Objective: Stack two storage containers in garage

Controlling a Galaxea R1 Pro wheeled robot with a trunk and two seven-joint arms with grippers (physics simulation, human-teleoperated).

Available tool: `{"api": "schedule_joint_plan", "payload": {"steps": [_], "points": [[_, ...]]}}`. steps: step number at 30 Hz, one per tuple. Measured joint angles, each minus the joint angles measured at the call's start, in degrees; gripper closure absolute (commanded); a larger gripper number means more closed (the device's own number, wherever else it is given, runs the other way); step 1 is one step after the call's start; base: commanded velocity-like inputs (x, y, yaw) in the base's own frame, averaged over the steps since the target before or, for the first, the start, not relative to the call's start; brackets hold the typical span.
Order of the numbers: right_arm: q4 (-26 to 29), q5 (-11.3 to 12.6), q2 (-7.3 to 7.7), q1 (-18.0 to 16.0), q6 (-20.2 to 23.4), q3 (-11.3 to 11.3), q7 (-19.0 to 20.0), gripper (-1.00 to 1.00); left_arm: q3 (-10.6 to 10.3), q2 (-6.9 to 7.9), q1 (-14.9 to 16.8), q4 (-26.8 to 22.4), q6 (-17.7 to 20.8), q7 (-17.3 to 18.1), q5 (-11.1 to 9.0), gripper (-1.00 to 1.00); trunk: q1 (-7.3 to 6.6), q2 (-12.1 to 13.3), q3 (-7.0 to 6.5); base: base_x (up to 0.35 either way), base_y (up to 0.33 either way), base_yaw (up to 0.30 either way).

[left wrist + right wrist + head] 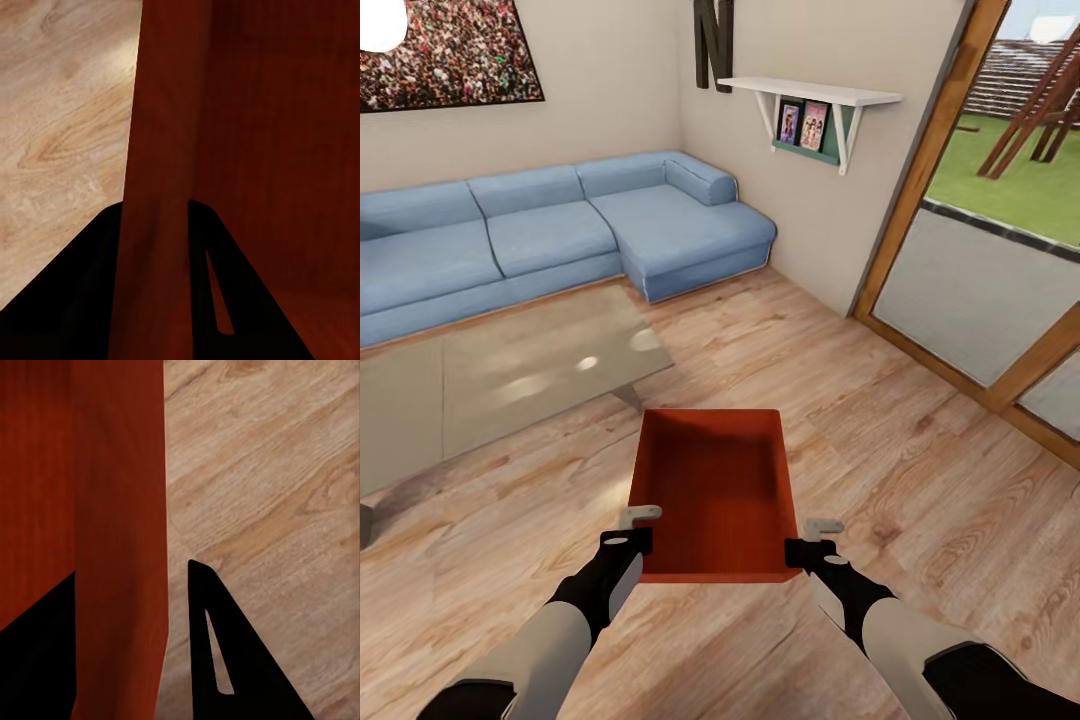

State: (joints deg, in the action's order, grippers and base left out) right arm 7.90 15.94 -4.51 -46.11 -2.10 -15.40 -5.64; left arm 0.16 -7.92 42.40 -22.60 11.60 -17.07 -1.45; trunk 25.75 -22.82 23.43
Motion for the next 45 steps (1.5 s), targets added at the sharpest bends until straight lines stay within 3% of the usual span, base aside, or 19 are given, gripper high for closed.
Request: {"api": "schedule_joint_plan", "payload": {"steps": [45], "points": [[-0.07,-0.04,-0.06,-0.01,-0.01,0.03,-0.01,1.00,-0.08,0.07,0.00,0.05,0.06,0.01,-0.15,1.00,0.00,0.00,-4.16,0.000,0.000,0.000]]}}
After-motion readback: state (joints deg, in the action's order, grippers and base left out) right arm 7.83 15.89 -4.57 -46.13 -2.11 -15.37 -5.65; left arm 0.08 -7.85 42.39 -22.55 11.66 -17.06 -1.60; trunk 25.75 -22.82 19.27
